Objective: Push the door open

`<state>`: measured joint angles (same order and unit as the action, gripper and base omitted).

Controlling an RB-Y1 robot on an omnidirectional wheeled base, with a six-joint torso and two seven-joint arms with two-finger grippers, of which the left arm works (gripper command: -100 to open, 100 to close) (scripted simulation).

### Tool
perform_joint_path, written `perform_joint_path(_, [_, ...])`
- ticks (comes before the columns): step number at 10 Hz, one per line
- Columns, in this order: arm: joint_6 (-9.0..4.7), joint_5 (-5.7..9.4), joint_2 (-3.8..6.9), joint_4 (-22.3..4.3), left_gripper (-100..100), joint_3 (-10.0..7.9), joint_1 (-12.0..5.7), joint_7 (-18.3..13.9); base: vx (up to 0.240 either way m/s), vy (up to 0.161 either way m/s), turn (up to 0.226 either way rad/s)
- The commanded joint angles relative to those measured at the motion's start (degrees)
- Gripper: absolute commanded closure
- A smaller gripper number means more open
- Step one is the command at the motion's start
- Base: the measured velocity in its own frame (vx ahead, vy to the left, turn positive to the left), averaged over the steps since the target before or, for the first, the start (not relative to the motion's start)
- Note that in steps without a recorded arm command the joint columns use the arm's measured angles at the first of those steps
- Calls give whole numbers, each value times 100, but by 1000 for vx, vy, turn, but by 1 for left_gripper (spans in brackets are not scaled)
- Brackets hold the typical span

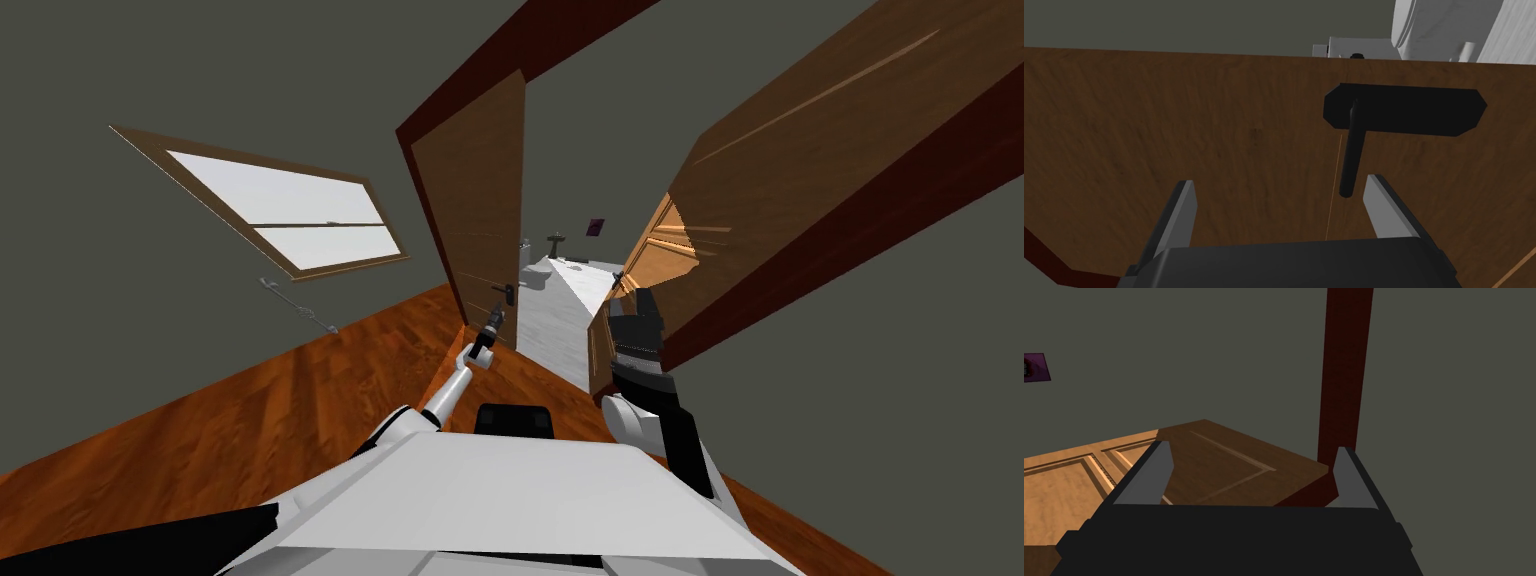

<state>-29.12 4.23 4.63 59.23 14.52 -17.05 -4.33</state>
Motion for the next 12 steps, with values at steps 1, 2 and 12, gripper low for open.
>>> perform_joint_path(1, [10,15,-15,-202,-100,31,-104,-21,73,130,-49])
perform_joint_path(2, [21,24,-27,-325,-100,49,-174,-32,73,122,-53])
perform_joint_path(12, [131,122,-179,-1561,-100,221,-886,-150,69,114,-56])
